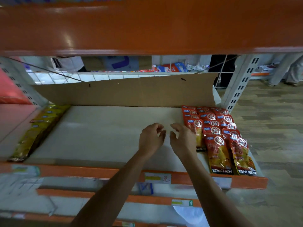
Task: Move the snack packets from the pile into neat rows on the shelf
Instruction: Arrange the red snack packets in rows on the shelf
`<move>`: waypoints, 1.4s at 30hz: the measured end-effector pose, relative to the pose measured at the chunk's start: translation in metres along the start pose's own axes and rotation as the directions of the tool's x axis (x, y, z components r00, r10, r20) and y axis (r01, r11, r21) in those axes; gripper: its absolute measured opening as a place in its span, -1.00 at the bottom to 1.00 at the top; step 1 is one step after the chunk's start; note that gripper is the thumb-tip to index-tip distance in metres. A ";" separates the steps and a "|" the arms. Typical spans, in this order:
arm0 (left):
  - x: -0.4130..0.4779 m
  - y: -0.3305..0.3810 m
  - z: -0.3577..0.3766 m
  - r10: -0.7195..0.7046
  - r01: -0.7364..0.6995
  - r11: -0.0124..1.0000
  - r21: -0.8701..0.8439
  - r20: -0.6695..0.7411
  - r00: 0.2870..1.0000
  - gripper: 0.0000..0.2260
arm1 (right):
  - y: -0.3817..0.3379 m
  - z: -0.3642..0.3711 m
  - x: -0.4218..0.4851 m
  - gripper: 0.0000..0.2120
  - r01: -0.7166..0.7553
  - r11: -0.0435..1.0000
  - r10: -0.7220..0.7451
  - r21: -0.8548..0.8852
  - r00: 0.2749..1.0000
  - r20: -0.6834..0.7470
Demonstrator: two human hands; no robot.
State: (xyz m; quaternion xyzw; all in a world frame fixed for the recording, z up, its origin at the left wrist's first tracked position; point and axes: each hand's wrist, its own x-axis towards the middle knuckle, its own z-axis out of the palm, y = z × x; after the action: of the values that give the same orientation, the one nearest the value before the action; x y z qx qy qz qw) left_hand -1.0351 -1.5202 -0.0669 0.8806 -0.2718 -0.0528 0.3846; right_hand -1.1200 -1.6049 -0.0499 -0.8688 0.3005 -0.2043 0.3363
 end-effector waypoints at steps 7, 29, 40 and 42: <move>-0.032 -0.085 -0.096 0.037 -0.012 0.987 0.162 -0.150 0.988 -0.76 | -0.089 0.088 -0.029 -0.65 0.128 0.991 -0.132 0.044 0.985 0.115; -0.133 -0.363 -0.391 -0.176 0.376 0.874 0.309 -0.519 0.836 -0.66 | -0.371 0.373 -0.148 -0.71 0.460 0.863 -0.505 0.210 0.803 0.317; -0.089 -0.481 -0.521 -0.336 0.571 0.767 0.292 -0.574 0.746 -0.59 | -0.505 0.509 -0.125 -0.66 0.459 0.846 -0.533 0.270 0.725 0.436; -0.078 -0.500 -0.536 -0.357 0.598 0.750 0.281 -0.589 0.725 -0.58 | -0.524 0.529 -0.118 -0.66 0.457 0.843 -0.537 0.282 0.711 0.454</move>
State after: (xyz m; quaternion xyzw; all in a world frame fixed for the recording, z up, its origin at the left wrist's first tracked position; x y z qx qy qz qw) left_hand -0.7208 -0.8539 -0.0544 0.9670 0.0770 0.1417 0.1971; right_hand -0.7103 -0.9720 -0.0623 -0.9116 -0.0628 -0.0687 0.4004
